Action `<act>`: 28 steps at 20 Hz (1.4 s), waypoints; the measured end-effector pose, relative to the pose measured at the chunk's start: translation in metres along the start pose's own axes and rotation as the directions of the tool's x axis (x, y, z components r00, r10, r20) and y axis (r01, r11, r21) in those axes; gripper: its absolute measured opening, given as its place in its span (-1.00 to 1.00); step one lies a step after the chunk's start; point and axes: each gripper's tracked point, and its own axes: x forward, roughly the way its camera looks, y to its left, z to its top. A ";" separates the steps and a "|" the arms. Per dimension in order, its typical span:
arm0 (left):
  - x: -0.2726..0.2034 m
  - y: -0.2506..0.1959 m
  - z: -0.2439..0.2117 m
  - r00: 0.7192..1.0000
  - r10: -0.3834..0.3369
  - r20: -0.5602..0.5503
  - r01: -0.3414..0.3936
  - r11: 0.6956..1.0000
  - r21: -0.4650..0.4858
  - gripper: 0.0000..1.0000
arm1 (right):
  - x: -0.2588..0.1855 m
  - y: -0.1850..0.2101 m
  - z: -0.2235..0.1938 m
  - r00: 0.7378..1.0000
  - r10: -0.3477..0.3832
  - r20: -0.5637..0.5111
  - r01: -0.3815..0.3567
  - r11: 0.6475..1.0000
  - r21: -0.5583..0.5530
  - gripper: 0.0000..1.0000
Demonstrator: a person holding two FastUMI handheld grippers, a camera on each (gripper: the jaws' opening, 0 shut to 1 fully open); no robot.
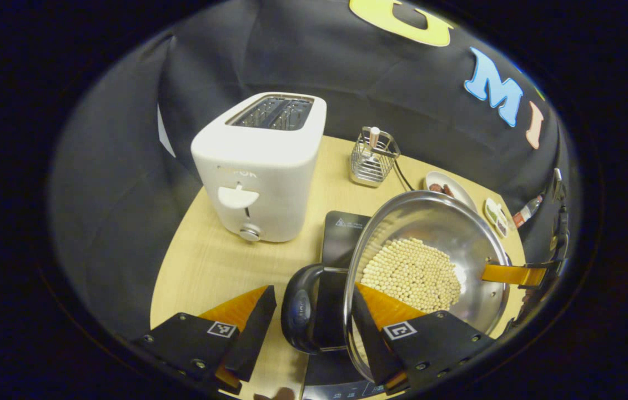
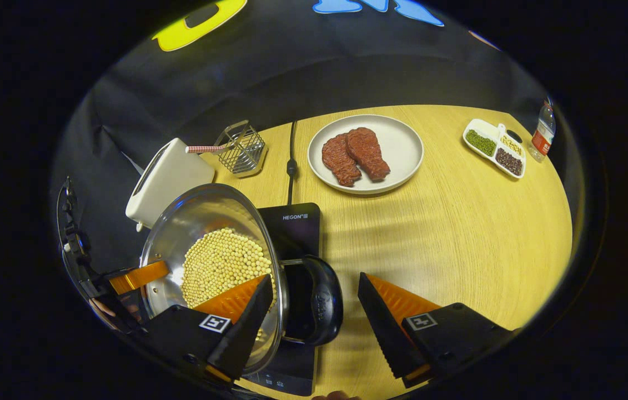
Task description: First push the handle of the pot to place it horizontally, then grasp the pot with both hands and set it on the induction cooktop.
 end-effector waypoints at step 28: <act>-0.352 -0.317 0.038 0.746 0.096 0.659 -0.104 0.994 -0.027 0.52 | -0.361 -0.232 0.050 0.753 -0.009 0.658 0.118 0.985 -0.122 0.96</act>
